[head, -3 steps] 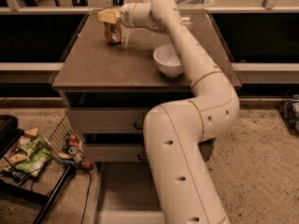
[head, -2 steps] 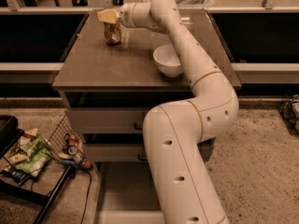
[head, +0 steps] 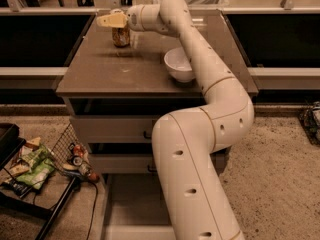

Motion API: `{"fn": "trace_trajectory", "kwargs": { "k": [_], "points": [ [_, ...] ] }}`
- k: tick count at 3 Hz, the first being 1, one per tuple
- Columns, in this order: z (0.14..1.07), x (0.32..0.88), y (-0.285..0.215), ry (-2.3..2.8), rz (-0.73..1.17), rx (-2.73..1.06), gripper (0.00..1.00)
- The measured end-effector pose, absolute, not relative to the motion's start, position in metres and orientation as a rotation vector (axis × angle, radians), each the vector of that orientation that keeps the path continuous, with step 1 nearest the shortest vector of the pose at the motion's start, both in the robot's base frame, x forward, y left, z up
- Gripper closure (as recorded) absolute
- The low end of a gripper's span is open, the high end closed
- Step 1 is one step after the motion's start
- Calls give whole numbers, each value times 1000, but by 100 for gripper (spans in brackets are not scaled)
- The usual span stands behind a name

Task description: Pick orange can from bottom drawer and place on counter

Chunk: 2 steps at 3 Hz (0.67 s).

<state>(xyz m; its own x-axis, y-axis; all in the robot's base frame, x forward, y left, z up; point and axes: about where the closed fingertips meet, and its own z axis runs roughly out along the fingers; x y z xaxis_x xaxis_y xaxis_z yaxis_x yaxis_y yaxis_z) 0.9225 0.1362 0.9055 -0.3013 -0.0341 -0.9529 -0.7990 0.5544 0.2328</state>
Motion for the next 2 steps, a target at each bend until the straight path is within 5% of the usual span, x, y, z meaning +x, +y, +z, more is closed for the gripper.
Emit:
{"fn": "trace_trajectory", "kwargs": {
  "k": [2],
  "points": [
    [958, 887, 77, 1784, 746, -822, 0]
  ]
}}
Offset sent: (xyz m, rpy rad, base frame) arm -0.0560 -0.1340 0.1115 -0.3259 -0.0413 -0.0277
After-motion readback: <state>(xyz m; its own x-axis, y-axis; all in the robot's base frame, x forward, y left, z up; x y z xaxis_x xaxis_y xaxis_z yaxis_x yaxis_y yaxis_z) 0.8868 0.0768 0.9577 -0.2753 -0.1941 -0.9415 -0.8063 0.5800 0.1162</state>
